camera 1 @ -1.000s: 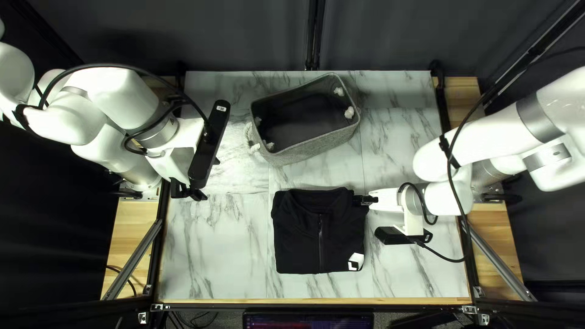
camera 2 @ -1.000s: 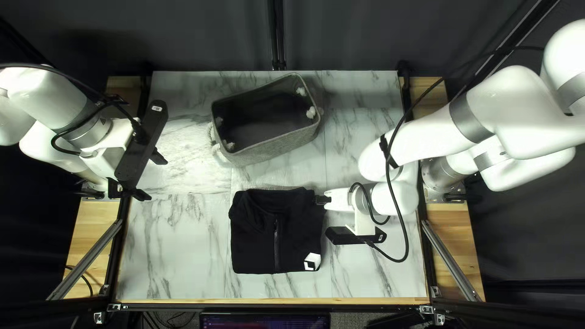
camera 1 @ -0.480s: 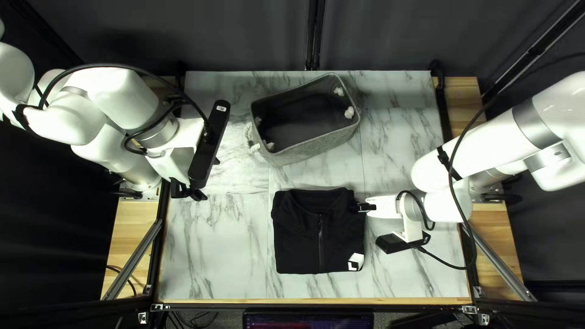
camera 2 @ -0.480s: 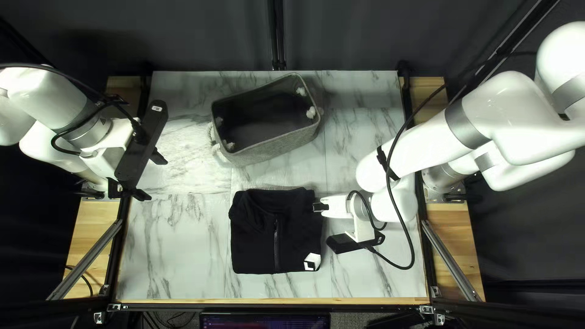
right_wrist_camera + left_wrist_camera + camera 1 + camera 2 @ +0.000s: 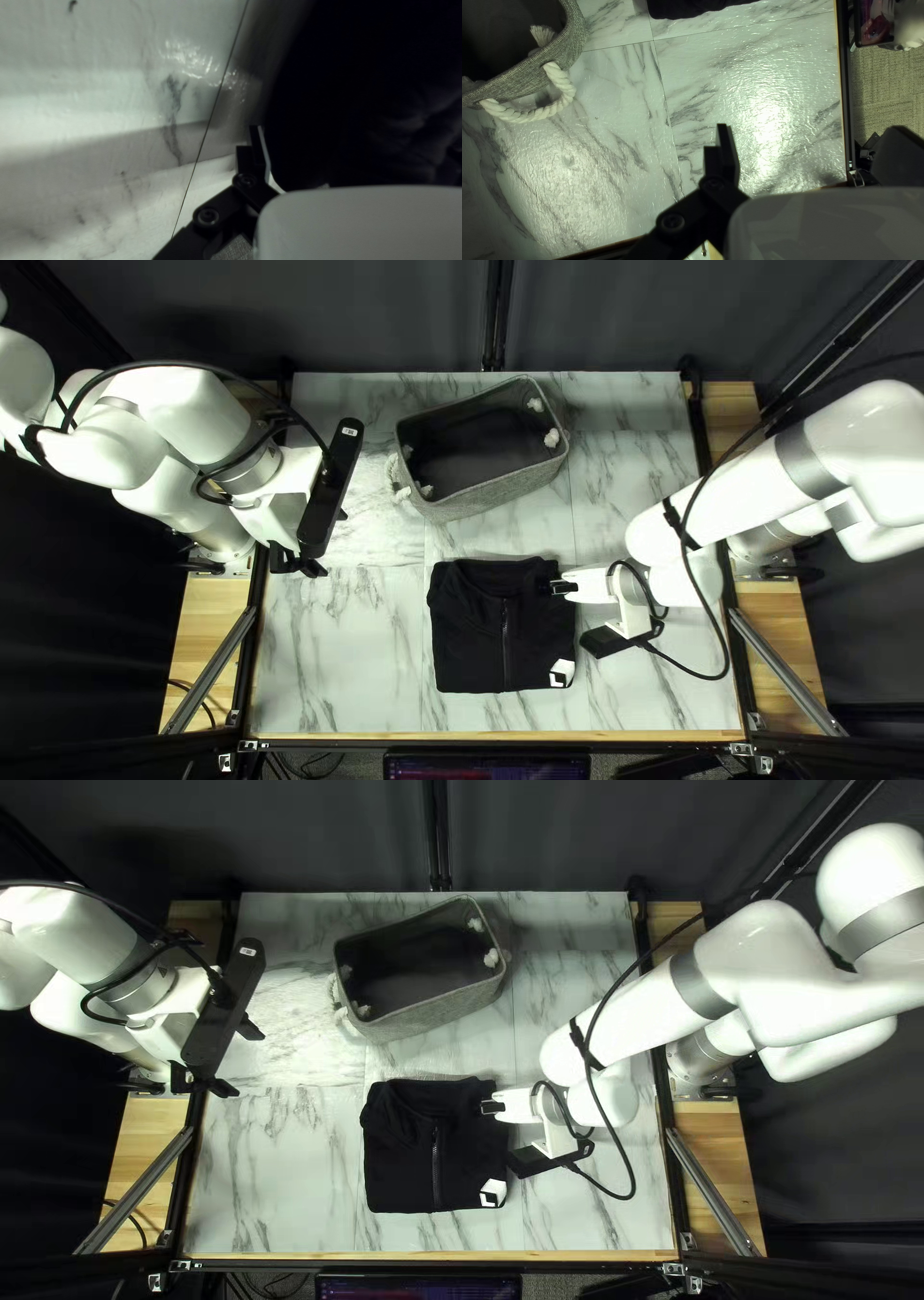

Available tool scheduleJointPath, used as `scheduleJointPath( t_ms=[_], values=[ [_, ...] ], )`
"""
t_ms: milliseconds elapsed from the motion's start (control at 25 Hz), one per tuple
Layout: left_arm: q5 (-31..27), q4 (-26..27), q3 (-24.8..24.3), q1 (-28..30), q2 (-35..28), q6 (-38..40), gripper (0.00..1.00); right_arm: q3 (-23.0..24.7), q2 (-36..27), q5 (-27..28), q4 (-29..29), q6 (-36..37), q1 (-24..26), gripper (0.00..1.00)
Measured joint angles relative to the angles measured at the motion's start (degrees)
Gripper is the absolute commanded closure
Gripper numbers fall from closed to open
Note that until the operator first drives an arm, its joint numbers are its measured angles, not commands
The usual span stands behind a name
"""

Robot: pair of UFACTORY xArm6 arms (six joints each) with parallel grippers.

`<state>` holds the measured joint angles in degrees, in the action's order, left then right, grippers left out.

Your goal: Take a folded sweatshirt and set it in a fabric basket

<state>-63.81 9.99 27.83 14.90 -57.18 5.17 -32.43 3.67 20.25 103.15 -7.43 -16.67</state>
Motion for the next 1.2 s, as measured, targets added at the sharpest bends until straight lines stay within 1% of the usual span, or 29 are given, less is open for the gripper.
scheduleJointPath(
  t_ms=[280,560,680,720,760,1040,1200],
  values=[
    [0.0,0.0,0.0,0.0,0.0,0.0,0.0,-0.19,-0.11,1.02,-1.95,1.78,-0.94,0.0],
    [0.0,0.0,0.0,0.0,0.0,0.0,0.0,-1.71,2.13,0.67,1.69,-1.21,-0.63,0.0],
    [0.0,0.0,0.0,0.0,0.0,0.0,0.0,-2.16,2.62,0.48,1.59,-1.06,-0.68,0.0],
    [0.0,0.0,0.0,0.0,0.0,0.0,0.0,-2.19,2.6,0.44,1.35,-0.8,-0.7,0.19],
    [0.0,0.0,0.0,0.0,0.0,0.0,0.0,-2.16,2.5,0.41,1.12,-0.52,-0.7,1.0],
    [0.0,0.0,0.0,0.0,0.0,0.0,0.0,-2.15,2.02,0.11,1.49,-0.41,-0.55,0.99],
    [0.0,0.0,0.0,0.0,0.0,0.0,0.0,-2.16,1.99,-0.11,1.45,-0.33,-0.37,1.0]
  ],
)
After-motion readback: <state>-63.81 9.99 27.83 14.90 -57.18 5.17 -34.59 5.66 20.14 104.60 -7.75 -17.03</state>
